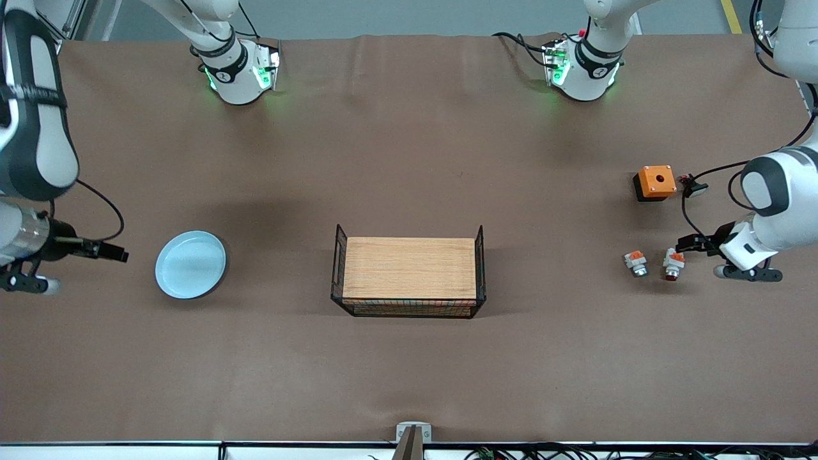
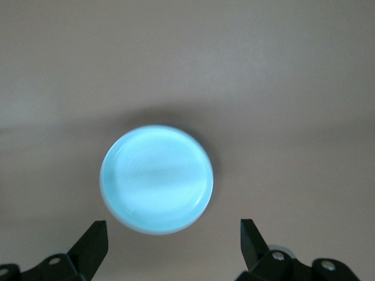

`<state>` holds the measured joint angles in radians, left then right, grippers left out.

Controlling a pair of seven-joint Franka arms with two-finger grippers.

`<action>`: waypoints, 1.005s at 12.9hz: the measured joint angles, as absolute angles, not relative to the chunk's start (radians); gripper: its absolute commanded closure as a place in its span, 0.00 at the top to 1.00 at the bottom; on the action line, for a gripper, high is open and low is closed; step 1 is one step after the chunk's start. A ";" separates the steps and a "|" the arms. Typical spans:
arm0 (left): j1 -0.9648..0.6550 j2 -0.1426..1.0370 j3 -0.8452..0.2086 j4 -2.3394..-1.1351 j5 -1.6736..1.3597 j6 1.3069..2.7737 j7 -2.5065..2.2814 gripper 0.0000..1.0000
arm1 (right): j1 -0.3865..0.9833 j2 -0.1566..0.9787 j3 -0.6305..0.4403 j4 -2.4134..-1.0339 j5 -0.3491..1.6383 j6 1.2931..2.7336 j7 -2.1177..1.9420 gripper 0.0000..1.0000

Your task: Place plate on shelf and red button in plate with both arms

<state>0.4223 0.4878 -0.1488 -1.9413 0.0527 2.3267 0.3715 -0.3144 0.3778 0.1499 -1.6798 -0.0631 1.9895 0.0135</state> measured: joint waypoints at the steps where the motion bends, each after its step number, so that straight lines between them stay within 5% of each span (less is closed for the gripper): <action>1: 0.421 0.503 -0.151 -1.941 0.053 2.344 0.382 0.79 | -0.318 0.417 0.150 -1.680 -0.083 2.038 0.013 0.99; 5: 0.420 0.544 -0.152 -1.940 0.053 2.383 0.432 0.54 | -0.335 0.544 0.149 -1.679 -0.108 2.164 0.002 0.99; 7: 0.418 0.550 -0.153 -1.940 0.053 2.383 0.438 0.49 | -0.338 0.584 0.149 -1.678 -0.110 2.176 -0.001 1.00; 11: 0.414 0.554 -0.156 -1.939 0.053 2.383 0.441 0.03 | -0.340 0.635 0.130 -1.680 -0.129 2.175 -0.003 0.96; 13: 0.413 0.554 -0.160 -1.937 0.053 2.381 0.441 0.01 | -0.340 0.656 0.124 -1.690 -0.164 2.190 -0.005 0.93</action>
<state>0.4130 0.5536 -0.1598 -1.9371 0.0528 2.3806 0.4411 -0.3400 0.6564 0.1245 -1.6905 -0.1645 2.1898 -0.0050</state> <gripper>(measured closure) 0.586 0.031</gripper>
